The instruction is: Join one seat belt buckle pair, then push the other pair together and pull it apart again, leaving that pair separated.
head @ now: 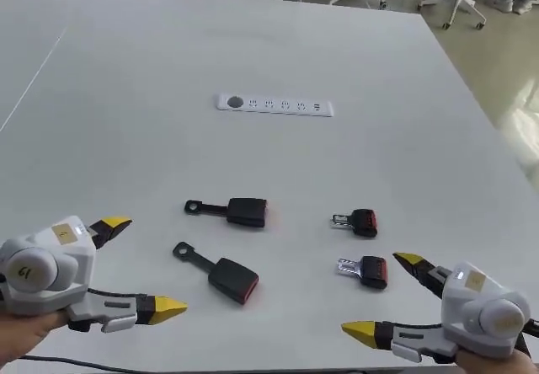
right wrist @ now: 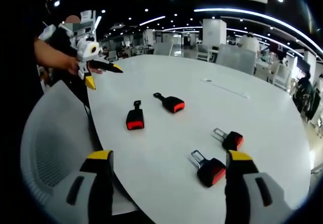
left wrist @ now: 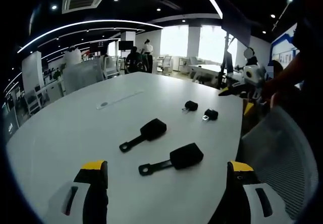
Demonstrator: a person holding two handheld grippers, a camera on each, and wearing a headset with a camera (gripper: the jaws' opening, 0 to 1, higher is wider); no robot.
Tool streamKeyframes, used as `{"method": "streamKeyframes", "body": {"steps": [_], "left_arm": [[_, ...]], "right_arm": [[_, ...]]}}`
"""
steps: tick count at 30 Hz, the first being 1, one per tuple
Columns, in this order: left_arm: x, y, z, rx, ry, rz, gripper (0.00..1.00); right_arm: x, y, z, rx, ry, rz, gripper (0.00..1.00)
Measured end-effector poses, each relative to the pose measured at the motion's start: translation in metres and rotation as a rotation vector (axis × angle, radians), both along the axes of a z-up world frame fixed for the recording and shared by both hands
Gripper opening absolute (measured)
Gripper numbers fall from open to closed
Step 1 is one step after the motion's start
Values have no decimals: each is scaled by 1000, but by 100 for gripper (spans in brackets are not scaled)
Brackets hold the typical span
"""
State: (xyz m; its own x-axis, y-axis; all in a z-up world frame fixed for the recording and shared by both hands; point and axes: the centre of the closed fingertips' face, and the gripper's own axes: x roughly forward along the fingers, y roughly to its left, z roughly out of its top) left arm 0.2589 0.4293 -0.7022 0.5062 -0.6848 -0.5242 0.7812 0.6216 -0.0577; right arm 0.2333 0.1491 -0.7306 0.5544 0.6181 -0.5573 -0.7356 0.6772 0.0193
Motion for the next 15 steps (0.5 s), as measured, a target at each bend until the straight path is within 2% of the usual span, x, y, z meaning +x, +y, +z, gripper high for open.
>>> {"method": "streamKeyframes", "body": {"steps": [15], "left_arm": [[-3,1,1,1,-2,2,100]], "right_arm": [[-3,0,0,-7,3,6,94]]}}
